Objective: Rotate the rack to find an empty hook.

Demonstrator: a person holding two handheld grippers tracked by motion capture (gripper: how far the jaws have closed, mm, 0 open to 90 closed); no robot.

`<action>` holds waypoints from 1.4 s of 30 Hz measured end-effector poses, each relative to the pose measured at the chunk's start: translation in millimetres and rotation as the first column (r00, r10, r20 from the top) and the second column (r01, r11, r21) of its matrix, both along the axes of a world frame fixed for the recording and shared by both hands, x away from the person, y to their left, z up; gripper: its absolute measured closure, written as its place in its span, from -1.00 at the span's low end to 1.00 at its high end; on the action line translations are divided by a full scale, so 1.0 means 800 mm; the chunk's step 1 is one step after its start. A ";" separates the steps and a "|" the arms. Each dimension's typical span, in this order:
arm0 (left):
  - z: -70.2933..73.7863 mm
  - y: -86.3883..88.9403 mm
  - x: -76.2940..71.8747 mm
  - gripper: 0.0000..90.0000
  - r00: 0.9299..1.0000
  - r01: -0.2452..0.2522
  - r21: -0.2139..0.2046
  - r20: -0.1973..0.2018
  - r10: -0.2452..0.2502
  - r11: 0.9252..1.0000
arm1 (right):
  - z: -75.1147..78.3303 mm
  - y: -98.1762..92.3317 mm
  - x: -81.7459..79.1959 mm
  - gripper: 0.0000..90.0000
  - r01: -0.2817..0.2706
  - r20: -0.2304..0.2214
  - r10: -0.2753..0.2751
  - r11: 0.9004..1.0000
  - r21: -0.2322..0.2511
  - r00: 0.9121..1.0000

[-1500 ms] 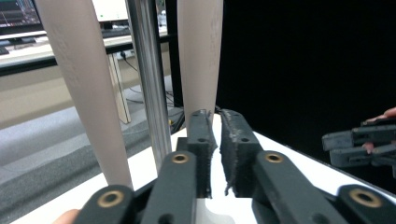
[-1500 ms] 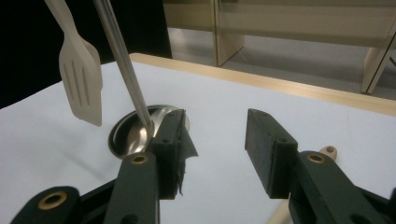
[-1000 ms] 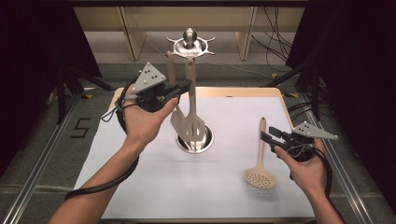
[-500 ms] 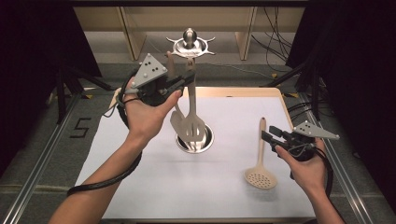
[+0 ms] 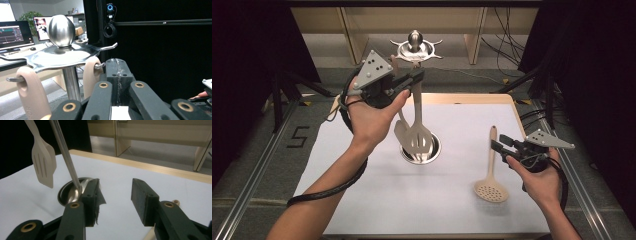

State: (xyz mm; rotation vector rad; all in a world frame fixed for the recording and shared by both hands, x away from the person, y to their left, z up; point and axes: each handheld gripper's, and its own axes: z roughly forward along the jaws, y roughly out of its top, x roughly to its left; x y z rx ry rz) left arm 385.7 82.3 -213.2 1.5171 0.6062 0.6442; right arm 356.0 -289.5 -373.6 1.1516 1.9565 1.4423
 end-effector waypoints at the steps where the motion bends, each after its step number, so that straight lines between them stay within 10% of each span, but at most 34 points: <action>1: 0.000 0.000 0.000 0.99 1.000 0.001 -0.001 0.000 -0.001 1.000 | -0.001 0.000 0.001 0.30 0.001 0.013 -0.001 1.000 -0.013 1.000; 42: 0.003 0.025 0.003 0.99 0.998 -0.064 -0.004 0.014 0.064 0.998 | 0.001 -0.006 -0.001 0.32 0.022 -0.014 -0.022 1.000 0.010 1.000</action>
